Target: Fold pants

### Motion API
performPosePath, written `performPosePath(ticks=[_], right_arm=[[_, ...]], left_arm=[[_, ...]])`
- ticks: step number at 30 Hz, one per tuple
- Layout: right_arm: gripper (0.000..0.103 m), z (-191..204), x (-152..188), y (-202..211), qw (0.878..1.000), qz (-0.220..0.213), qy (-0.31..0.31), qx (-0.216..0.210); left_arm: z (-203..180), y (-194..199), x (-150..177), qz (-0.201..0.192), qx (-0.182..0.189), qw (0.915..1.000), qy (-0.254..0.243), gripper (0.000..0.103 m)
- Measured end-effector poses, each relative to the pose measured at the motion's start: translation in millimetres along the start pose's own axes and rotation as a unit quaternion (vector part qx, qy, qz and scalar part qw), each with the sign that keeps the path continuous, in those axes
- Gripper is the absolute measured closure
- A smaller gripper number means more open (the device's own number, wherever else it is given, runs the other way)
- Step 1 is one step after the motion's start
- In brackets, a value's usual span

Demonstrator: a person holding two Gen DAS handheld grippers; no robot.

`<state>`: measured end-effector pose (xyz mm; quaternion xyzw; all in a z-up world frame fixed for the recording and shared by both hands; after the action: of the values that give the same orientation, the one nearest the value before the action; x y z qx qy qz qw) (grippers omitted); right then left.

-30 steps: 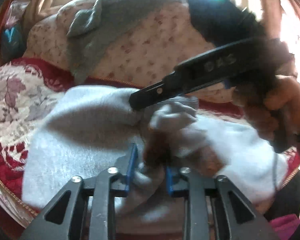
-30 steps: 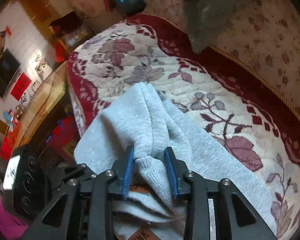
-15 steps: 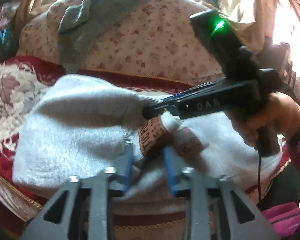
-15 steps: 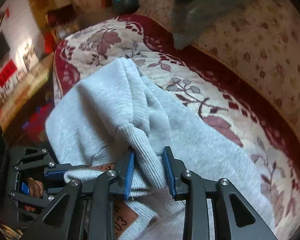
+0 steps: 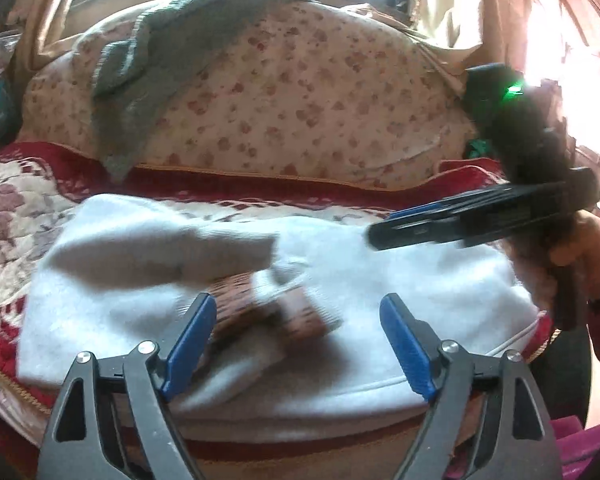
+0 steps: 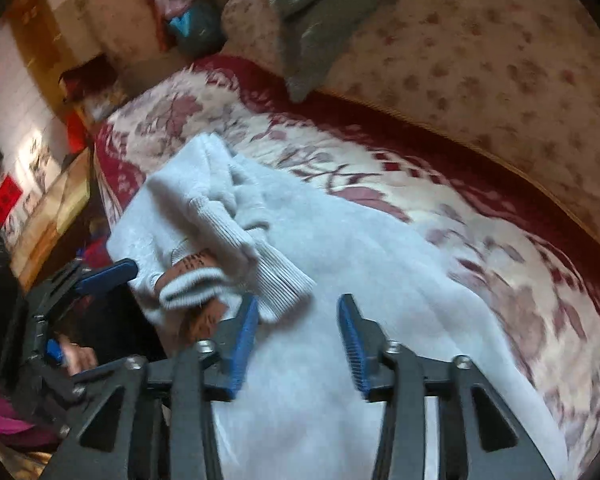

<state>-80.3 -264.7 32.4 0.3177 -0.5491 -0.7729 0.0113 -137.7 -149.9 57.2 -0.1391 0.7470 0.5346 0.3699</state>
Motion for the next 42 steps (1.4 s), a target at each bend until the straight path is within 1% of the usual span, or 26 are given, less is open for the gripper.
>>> performPosePath(ticks=[1,2,4,6,8,9,12,15,17,20,22,24,27,29,30,33,35,38,41,42], right_arm=[[0.027,-6,5,10,1.000,-0.007,-0.012,0.001],[0.021,-12,10,20,1.000,-0.013,-0.023,0.002],[0.021,-28,26,46,0.998,-0.031,-0.047,0.004],[0.019,-45,44,67,0.996,-0.042,-0.073,0.012],[0.018,-59,59,81,0.994,-0.049,-0.094,0.024],[0.018,-69,73,89,0.992,-0.050,-0.112,0.028],[0.017,-84,100,104,0.987,-0.053,-0.146,0.028],[0.016,-95,134,119,0.983,-0.053,-0.172,0.038],[0.014,-98,151,128,0.981,-0.054,-0.181,0.046],[0.010,-108,175,136,0.976,-0.056,-0.201,0.060],[0.009,-117,186,139,0.973,-0.060,-0.217,0.059],[0.009,-128,195,137,0.968,-0.066,-0.239,0.046],[0.008,-147,204,127,0.956,-0.071,-0.283,0.013],[0.008,-157,209,120,0.948,-0.079,-0.309,-0.005],[0.008,-161,209,115,0.942,-0.086,-0.324,-0.024],[0.008,-167,211,105,0.928,-0.097,-0.353,-0.071],[0.008,-168,210,101,0.925,-0.098,-0.358,-0.082],[0.008,-166,210,95,0.923,-0.096,-0.361,-0.093],[0.008,-164,214,93,0.921,-0.092,-0.363,-0.102],[0.008,-163,216,94,0.922,-0.091,-0.362,-0.103]], left_arm=[[-7,-3,-2,0.003,0.008,1.0000,-0.003,0.019],[-16,-7,-4,0.007,0.020,0.9998,-0.006,0.018],[-30,-13,-7,0.012,0.038,0.9991,-0.011,0.015],[-47,-20,-8,0.023,0.061,0.9978,-0.016,0.015],[-58,-27,-8,0.035,0.078,0.9963,-0.013,0.015],[-64,-32,-9,0.042,0.086,0.9953,-0.010,0.015],[-78,-45,-9,0.064,0.110,0.9919,-0.008,0.015],[-91,-53,-8,0.078,0.120,0.9897,-0.013,0.015],[-99,-56,-7,0.085,0.130,0.9877,-0.017,0.015],[-118,-60,0,0.105,0.158,0.9814,-0.026,0.015],[-128,-58,6,0.118,0.171,0.9773,-0.040,0.015],[-140,-53,15,0.128,0.182,0.9733,-0.057,0.014],[-152,-44,30,0.142,0.195,0.9682,-0.068,0.014],[-157,-41,36,0.148,0.198,0.9666,-0.069,0.014],[-159,-40,38,0.149,0.198,0.9660,-0.072,0.014],[-164,-39,37,0.144,0.190,0.9678,-0.080,0.014],[-166,-40,30,0.138,0.189,0.9686,-0.083,0.014],[-166,-41,10,0.123,0.191,0.9705,-0.082,0.014],[-163,-55,-16,0.119,0.185,0.9716,-0.088,0.014],[-163,-62,-24,0.121,0.186,0.9708,-0.091,0.014]])
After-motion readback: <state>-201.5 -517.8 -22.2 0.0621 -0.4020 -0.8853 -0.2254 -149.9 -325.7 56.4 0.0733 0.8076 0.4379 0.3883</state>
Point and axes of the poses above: each gripper's, at about its wrist camera, not at the fingertips, and y roughly against the way its jaws point, z to its left, x to its underside, the point moved 8 cm from there along -y, roughly the way its jaws point, and after that the axes turned 9 degrees about z, right-handed, at the moved point
